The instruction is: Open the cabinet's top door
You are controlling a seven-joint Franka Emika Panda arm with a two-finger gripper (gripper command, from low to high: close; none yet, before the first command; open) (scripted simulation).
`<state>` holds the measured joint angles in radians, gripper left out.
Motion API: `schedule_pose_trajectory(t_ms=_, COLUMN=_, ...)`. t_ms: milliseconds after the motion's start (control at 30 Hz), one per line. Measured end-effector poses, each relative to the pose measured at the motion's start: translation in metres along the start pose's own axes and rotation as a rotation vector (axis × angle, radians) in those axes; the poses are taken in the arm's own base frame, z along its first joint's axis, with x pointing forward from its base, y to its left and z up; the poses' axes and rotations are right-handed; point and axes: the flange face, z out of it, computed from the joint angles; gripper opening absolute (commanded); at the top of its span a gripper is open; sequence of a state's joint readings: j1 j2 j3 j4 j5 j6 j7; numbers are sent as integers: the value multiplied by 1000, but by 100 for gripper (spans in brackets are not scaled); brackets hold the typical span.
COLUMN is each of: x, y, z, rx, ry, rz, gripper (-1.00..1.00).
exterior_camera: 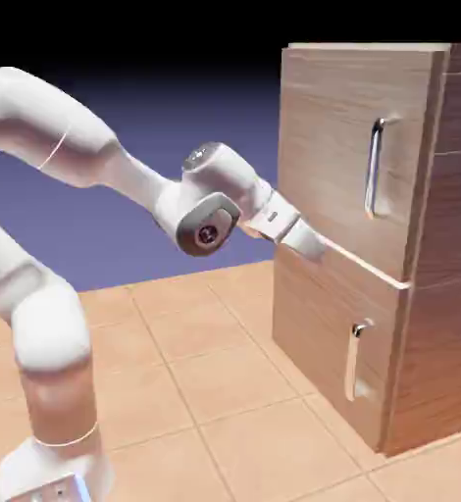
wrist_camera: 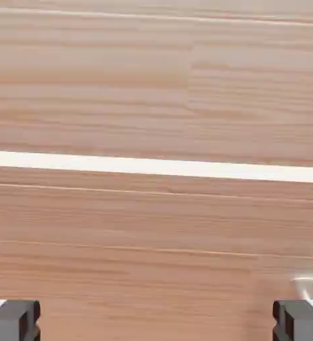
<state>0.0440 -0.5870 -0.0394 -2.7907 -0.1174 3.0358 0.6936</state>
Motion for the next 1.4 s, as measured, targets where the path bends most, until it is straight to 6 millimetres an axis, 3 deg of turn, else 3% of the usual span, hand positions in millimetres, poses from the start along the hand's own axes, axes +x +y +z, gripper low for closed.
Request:
schedule_pose_trajectory(t_ms=333, x=21, y=-31, z=-38, rx=50, ry=128, rz=-535, gripper=0)
schedule_pose_trajectory(t_ms=667, x=36, y=-42, z=-72, rx=32, ry=286, rz=-1045, gripper=0)
schedule_pose_trajectory(t_ms=1033, x=53, y=-33, z=-97, rx=-78, ry=467, rz=-1575, gripper=0)
schedule_pose_trajectory(t_ms=1400, x=71, y=-4, z=-104, rx=-287, ry=621, rz=-2067, gripper=0)
